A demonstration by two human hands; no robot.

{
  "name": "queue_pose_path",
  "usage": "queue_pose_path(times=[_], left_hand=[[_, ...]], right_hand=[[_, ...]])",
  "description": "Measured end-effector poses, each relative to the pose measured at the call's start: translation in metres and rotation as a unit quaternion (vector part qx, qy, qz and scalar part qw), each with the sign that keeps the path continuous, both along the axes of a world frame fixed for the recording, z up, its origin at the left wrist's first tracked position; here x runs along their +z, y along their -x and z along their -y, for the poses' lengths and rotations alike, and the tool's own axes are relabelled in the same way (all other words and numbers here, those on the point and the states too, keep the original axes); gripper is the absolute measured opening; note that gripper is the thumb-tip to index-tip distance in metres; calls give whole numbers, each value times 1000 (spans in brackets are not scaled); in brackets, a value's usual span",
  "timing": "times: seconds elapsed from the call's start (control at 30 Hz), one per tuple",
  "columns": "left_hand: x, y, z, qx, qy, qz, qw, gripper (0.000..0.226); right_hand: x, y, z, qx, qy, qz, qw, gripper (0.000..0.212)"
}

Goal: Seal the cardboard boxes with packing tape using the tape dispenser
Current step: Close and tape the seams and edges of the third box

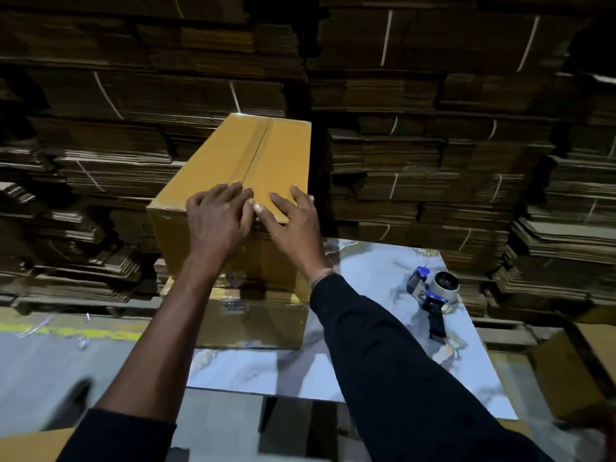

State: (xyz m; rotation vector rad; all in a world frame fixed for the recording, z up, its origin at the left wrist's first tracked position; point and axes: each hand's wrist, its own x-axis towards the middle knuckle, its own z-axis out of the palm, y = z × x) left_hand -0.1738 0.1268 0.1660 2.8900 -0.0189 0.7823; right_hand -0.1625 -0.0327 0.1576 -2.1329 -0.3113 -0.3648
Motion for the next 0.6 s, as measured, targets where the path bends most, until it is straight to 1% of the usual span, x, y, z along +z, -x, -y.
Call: queue_pose_path(times=[0.1, 0.23, 0.3, 0.37, 0.43, 0.47, 0.5, 0.6], left_hand=[[-5, 2, 21, -6, 13, 15, 1000, 54], [-11, 6, 71, -34, 50, 42, 997, 63], [-18, 11, 105, -58, 61, 64, 994, 60], [-29, 17, 145, -86, 47, 99, 990, 54], [-52, 20, 190, -142, 53, 117, 981, 51], [-68, 20, 216, -178, 76, 109, 975, 52], [-85, 21, 244, -207, 104, 83, 969, 54], [-131, 31, 336, -244, 190, -52, 950, 61]], right_hand=[[1, 1, 16, 38, -22, -13, 999, 51], [-5, 7, 61, 82, -29, 2, 996, 47], [-13, 10, 98, 75, -38, -1, 996, 49], [-24, 16, 144, 60, -46, -9, 997, 51], [-39, 26, 199, 36, -41, -10, 998, 49], [-49, 31, 228, 20, -35, -6, 999, 48], [-60, 37, 258, 5, -28, -6, 1000, 48], [-90, 55, 353, -31, -12, -49, 998, 50]])
